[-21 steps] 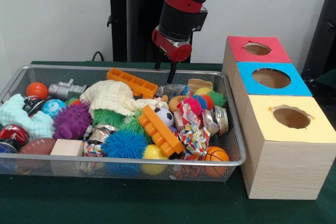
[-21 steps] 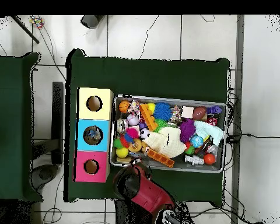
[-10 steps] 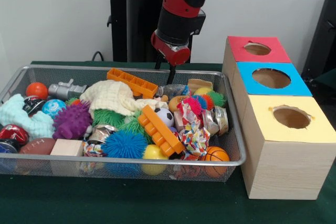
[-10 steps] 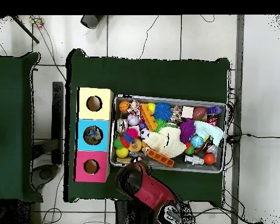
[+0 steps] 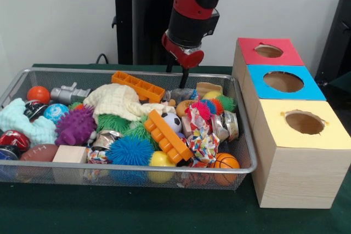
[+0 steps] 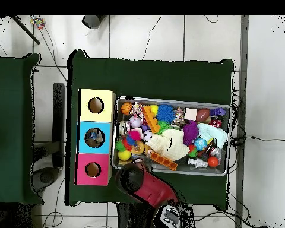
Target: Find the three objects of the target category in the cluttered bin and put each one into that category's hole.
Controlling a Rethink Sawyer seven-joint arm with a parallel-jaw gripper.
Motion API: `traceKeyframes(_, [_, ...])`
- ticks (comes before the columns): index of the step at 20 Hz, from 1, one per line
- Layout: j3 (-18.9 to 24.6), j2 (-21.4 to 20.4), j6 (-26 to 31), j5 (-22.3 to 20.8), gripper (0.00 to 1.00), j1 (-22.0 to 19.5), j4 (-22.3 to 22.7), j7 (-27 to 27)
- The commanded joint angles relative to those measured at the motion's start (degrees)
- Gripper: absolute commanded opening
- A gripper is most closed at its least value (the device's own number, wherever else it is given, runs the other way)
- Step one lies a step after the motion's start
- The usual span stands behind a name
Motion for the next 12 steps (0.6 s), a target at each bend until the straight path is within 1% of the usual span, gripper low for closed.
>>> traceKeyframes(1, [1.0,0.3,3.2,3.6,1.0,1.4,-13.7,8.6])
traceKeyframes(6, [0.0,-0.8,5.2,3.2,1.0,2.1,-13.9,9.0])
traceKeyframes(7, [0.2,-1.1,4.5,3.2,1.0,2.2,-13.1,9.3])
traceKeyframes(12, [0.1,-1.9,4.0,2.7,1.0,0.9,-12.8,8.7])
